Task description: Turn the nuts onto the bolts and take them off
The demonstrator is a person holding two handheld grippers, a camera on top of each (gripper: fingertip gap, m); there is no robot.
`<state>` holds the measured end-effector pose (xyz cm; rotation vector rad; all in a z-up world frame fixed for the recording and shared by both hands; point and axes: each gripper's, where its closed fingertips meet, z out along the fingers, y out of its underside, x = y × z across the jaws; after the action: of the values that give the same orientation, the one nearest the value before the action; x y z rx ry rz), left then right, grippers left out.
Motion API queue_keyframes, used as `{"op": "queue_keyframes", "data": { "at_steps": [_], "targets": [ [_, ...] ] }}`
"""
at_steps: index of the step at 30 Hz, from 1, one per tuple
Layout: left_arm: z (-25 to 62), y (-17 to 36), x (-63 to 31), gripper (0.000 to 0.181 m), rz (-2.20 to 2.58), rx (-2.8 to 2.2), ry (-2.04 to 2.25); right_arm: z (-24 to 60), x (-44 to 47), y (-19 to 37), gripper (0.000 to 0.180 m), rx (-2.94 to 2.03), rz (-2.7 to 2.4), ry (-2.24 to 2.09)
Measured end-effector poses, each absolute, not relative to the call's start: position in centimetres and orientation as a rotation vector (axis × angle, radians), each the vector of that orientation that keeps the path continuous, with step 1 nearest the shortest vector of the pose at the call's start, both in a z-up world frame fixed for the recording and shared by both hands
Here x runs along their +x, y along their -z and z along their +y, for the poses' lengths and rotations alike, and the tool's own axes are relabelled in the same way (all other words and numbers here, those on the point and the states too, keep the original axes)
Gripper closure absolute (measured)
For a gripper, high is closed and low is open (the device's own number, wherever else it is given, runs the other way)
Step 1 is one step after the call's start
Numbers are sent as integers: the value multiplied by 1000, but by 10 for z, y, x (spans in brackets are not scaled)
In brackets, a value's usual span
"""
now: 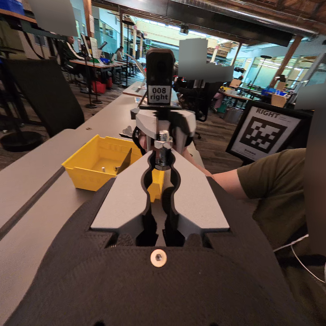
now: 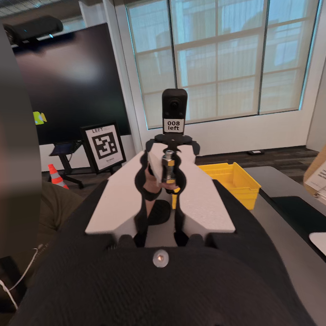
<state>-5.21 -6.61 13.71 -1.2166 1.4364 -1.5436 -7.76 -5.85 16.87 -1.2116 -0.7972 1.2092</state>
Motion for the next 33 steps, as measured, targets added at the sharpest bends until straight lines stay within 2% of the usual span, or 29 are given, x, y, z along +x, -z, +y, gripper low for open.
{"op": "queue_keyframes", "data": {
  "at_steps": [7,9,13,16,19,23,29,32,33],
  "targets": [
    [-76,-146,-60,169,1452,-1141,1570,-53,-76,-164,149,-1228,-798,-1194],
    [-80,-150,-64,169,1456,-1119,1602,-44,-66,-164,167,-1236,-726,-1244],
    [-79,-150,-64,169,1454,-1129,1602,-56,-72,-170,157,-1198,-762,-1325],
    [-80,-144,-60,168,1481,-1146,1584,-69,-92,-167,146,-1198,-866,-1200],
    [-87,-145,-59,169,1504,-1120,1610,-60,-89,-168,145,-1189,-821,-1149],
    [-85,-148,-61,170,1482,-1116,1577,-50,-69,-167,144,-1206,-725,-1393],
    [-83,-149,-64,170,1473,-1117,1597,-73,-82,-179,143,-1139,-817,-1299],
    [-86,-148,-61,170,1489,-1114,1611,-64,-80,-175,145,-1177,-781,-1265],
    [-89,-148,-61,170,1497,-1108,1613,-56,-75,-171,140,-1197,-757,-1266]
  ]
}}
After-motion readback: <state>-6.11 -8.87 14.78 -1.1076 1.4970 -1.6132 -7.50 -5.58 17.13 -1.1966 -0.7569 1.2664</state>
